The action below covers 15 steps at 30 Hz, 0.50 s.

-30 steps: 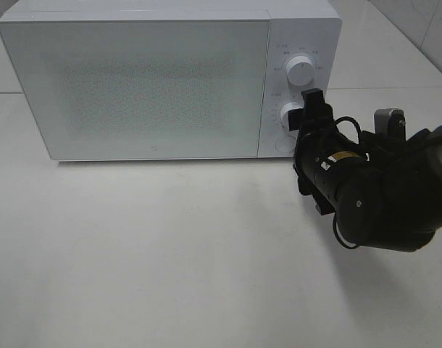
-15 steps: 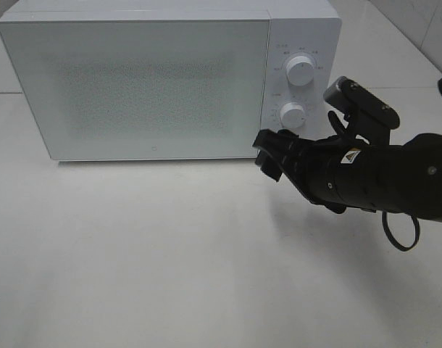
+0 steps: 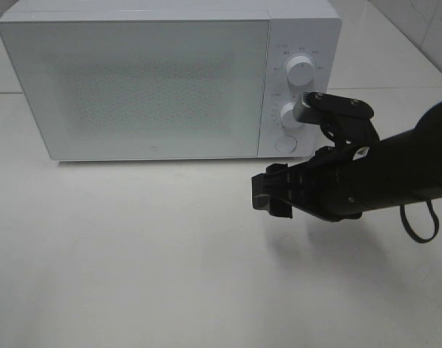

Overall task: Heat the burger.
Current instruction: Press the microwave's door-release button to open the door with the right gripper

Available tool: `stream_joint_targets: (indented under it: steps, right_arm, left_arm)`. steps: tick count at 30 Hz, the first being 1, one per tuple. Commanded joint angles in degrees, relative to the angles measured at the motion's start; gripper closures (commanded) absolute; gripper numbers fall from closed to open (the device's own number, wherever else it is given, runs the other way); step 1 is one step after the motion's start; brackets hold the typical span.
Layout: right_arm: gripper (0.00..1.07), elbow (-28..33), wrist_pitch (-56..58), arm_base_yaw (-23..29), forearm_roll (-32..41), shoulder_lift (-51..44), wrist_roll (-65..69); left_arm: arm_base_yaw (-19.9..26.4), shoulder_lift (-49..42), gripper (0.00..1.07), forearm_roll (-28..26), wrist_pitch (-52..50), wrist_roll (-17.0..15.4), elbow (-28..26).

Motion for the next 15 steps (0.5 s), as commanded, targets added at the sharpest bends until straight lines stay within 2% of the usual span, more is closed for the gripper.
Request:
stream_joint_targets:
  steps: [1,6,8,9,11,13,14,15]
  right_arm:
    - [0.33,-3.09,6.88,-2.69,-3.27,-0.52,-1.43]
    - [0.33,-7.22,13.06,-4.3,-9.57,-0.52,1.15]
    - [0.33,-10.49,18.28,-4.3,-16.1,-0.52,4.87]
    - [0.33,-10.49,18.28,-4.3,-16.1,-0.52,4.87]
    - [0.33,-13.98,24.87,-4.3,-22.75,-0.52,9.97]
    - [0.33,-15.36,26.99,-4.3,-25.21,-0.57,11.4]
    - [0.33,-17.42,31.86,-4.3,-29.51,-0.92,14.27]
    - [0.33,-17.42,31.86,-4.3,-29.51,-0.92,14.27]
  left_arm:
    - [0.0,-1.2,0.07,-0.52,-0.86,-0.17,0.23]
    - [0.0,-1.2,0.07,-0.52,-0.86,-0.17,0.23]
    - [0.0,-1.2,0.07,-0.52,-0.86,-0.17,0.23]
    - [0.0,-1.2,0.07,-0.52,-0.86,-0.17,0.23]
    - [0.0,-1.2,0.07,-0.52,-0.86,-0.17,0.23]
    - [0.0,-1.2,0.07,-0.52,-0.86,-0.17,0.23]
    - [0.0,-1.2,0.07,-0.52,-0.86,-0.17,0.23]
    - [0.0,-1.2,0.07,-0.52,-0.86,-0.17,0.23]
